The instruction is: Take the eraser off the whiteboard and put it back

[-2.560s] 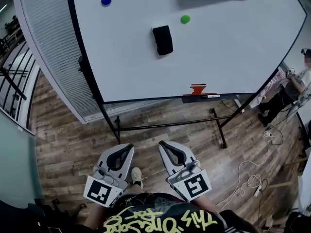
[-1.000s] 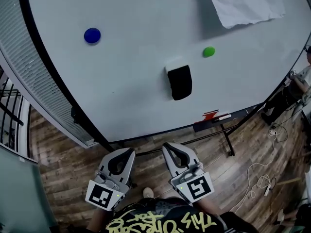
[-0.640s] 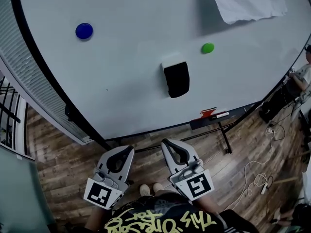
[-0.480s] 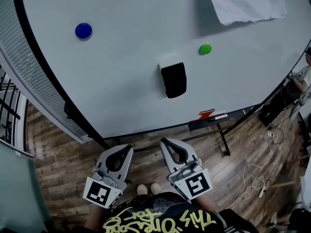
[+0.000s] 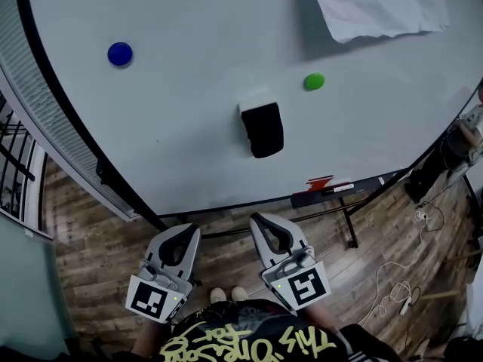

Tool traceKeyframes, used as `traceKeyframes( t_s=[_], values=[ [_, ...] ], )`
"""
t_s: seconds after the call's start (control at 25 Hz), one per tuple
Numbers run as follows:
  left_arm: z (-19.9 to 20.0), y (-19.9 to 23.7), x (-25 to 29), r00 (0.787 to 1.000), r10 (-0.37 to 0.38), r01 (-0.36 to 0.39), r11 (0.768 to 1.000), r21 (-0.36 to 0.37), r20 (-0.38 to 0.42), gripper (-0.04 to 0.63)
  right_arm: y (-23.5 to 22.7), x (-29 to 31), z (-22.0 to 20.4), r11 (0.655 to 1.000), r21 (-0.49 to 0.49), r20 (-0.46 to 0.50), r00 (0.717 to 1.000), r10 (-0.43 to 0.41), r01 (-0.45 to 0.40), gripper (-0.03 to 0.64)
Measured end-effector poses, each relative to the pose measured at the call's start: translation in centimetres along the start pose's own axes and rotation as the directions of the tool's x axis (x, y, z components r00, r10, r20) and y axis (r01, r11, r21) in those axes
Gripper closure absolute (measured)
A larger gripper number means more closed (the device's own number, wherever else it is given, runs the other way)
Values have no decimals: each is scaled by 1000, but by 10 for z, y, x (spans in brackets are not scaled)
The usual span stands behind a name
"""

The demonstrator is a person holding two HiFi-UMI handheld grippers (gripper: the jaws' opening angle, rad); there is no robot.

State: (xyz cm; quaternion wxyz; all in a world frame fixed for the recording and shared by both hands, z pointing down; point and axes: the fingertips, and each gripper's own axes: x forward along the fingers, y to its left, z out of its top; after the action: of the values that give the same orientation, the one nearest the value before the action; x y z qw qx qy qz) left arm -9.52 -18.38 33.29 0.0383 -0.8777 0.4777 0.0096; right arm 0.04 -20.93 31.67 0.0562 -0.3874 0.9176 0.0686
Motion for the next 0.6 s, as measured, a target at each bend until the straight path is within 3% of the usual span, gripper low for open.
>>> traceKeyframes(
  t_s=[0.12, 0.32, 0.48, 0.6],
  values=[
    [1, 1, 1, 1000, 7, -7, 1000, -6, -1, 588, -3, 3, 1, 1000, -1, 9, 1000, -2, 2, 606],
    [0, -1, 2, 1000, 13, -13, 1000, -22, -5, 588, -8, 2, -1, 1000, -14, -54, 999, -7, 6, 606],
    [-2, 0, 1, 1000, 15, -16, 1000, -21, -12, 588, -15, 7, 14, 999, -16, 37, 999, -31, 32, 604],
    [-5, 1, -1, 1000, 19, -19, 1000, -23, -20, 588, -18, 7, 11, 999, -43, -29, 999, -28, 27, 604]
  ],
)
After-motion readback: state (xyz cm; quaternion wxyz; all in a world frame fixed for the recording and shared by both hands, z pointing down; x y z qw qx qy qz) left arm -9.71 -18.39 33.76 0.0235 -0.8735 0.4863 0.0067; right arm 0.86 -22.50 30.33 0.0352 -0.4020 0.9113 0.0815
